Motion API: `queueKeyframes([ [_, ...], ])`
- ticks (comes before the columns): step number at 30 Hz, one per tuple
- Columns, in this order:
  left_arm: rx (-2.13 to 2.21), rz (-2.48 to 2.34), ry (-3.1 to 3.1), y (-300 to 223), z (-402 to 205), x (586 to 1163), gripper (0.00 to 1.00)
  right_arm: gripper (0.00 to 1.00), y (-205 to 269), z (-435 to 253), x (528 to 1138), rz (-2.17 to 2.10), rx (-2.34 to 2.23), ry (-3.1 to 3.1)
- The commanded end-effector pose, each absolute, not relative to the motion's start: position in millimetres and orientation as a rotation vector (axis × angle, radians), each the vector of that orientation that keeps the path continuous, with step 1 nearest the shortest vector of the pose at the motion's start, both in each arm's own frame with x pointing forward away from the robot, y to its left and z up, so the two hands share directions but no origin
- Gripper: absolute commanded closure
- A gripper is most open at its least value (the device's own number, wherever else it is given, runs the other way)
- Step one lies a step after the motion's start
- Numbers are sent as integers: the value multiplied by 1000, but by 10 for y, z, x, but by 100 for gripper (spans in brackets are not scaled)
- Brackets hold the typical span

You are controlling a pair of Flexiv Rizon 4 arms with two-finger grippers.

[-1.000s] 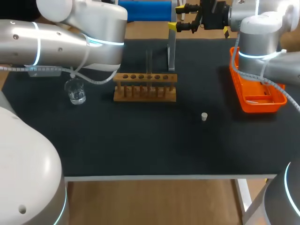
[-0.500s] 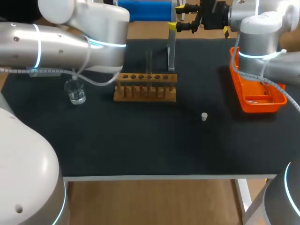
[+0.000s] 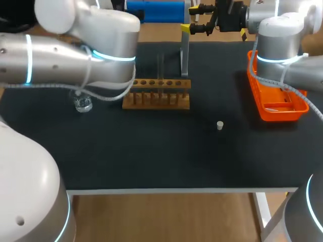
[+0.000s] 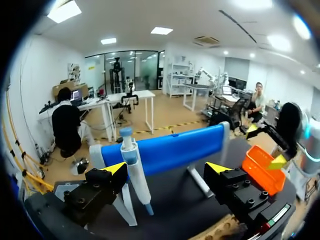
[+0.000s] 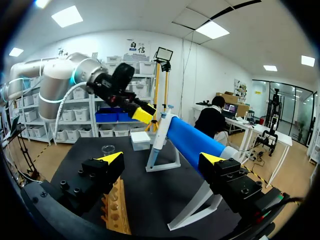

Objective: Invert the test tube, pick up the pipette, mount the tip to pipette, aspirate from beaker and dispense into the tube, eject the tip, return the pipette, and cap with the stopper.

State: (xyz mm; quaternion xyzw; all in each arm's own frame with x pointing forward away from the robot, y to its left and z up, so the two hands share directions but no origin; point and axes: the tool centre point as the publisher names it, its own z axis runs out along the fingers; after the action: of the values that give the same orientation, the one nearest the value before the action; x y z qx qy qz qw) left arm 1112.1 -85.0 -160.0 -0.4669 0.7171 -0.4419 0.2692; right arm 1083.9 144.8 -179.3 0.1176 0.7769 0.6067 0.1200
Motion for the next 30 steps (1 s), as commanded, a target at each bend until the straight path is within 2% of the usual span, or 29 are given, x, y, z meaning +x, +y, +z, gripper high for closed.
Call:
queueKeyframes([
  [1, -1055, -1354, 2006, -628, -1491, 10771, 0, 0, 1441, -1789, 10849, 1772, 342, 2276],
  [9, -663, -1585, 2160, -630, -1476, 10379, 0, 0, 1441, -1789, 10849, 1772, 342, 2276],
  [17, -381, -1737, 2275, -714, -1541, 10250, 0, 0, 1441, -1789, 10849, 1772, 342, 2276],
  [30, -170, -1821, 2410, -902, -1645, 10119, 0, 0, 1441, -1789, 10849, 1772, 342, 2276],
])
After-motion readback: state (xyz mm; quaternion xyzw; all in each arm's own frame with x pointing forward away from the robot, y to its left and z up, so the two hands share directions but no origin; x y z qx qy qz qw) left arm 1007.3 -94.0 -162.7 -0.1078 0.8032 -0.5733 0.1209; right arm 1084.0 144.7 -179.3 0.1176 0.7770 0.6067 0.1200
